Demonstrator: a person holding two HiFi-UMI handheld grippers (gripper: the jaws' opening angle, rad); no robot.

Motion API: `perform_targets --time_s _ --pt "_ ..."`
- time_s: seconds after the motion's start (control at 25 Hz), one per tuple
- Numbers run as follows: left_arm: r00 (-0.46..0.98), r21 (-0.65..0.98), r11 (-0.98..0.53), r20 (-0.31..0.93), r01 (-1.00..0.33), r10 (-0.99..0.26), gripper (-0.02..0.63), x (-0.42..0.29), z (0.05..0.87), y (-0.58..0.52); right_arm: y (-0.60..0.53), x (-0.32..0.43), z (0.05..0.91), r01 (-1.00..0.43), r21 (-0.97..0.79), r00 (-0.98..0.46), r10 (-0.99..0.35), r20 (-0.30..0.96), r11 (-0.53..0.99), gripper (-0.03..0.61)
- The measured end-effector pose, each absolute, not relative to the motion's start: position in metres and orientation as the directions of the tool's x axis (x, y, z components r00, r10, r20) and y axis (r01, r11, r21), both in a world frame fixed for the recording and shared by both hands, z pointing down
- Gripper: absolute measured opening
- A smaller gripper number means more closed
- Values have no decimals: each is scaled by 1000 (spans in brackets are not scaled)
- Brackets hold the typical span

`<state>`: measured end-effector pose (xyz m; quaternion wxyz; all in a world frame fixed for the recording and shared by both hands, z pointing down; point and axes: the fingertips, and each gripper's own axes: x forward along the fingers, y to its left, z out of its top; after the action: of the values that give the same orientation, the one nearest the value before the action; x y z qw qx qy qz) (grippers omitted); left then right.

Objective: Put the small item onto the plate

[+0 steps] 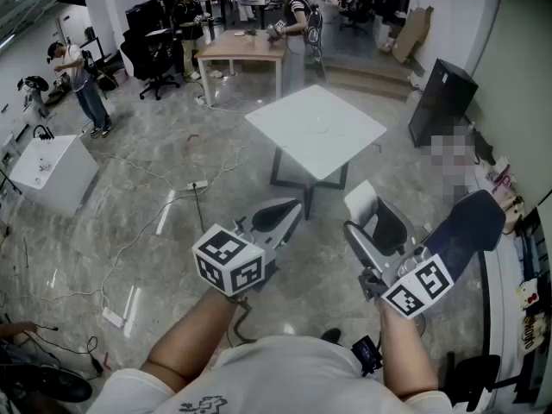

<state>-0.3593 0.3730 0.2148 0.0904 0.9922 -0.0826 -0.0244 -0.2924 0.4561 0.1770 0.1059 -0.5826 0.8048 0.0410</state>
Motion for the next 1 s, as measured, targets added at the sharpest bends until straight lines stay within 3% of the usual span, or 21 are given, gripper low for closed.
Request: perform_targets --time_s 0.6,1.0 --pt "986 184 -970 -15 -160 -166 6 -329 223 360 441 -258 183 -946 -81 -289 -930 -225 314 290" --pt "977 188 -960 -19 -207 -214 6 -232 229 302 380 -159 190 -934 -75 -325 -920 -219 348 290"
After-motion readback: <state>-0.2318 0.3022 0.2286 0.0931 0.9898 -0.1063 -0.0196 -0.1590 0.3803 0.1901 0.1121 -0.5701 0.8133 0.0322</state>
